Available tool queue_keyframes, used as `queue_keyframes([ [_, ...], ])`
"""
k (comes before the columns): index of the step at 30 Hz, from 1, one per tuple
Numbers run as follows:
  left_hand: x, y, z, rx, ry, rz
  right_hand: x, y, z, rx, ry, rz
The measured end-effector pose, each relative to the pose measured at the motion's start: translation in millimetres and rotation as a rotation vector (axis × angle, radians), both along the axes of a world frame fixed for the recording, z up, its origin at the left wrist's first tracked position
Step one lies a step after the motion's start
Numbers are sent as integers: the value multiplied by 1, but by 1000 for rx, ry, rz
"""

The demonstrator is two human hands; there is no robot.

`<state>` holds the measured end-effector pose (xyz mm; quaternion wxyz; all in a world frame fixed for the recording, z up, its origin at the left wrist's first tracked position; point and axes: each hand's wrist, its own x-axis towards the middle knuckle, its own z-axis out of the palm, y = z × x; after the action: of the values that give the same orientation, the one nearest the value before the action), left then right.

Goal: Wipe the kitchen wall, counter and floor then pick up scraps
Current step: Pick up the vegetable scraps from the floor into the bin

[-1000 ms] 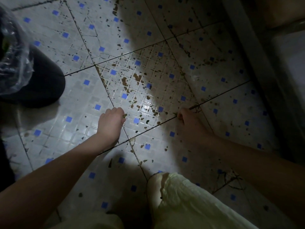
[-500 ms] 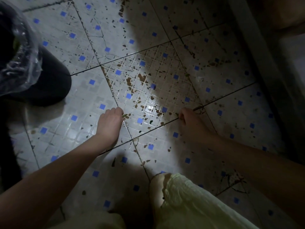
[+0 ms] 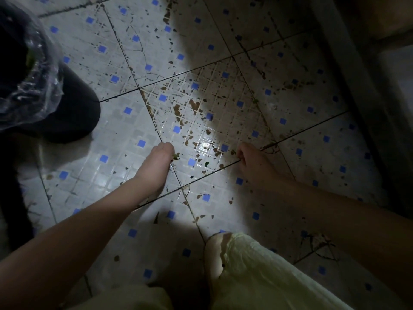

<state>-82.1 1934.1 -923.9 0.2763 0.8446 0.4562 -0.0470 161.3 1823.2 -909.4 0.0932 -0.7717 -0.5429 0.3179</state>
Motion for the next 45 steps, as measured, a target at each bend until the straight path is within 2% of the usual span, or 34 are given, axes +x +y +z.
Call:
queue_keyframes([
  [4, -3, 3, 7, -54, -103, 94, 0, 0, -2, 13, 4, -16],
  [10, -25, 5, 9, 37, -96, 108, -8, 10, -5, 49, -1, 16],
  [15, -37, 5, 11, 26, -18, 105, -18, 20, -3, 74, 52, 45],
  [20, -47, 4, 18, 37, -104, 146, -28, 29, 0, 57, 50, 63],
  [28, -37, 9, 21, -28, -38, 134, -41, 37, -1, 76, 5, 108],
  [36, -32, 9, 13, -22, -47, 138, -46, 29, -9, 16, 163, 193],
  [45, -34, 6, 3, -44, -56, 159, -53, 34, -18, 5, 153, 173],
])
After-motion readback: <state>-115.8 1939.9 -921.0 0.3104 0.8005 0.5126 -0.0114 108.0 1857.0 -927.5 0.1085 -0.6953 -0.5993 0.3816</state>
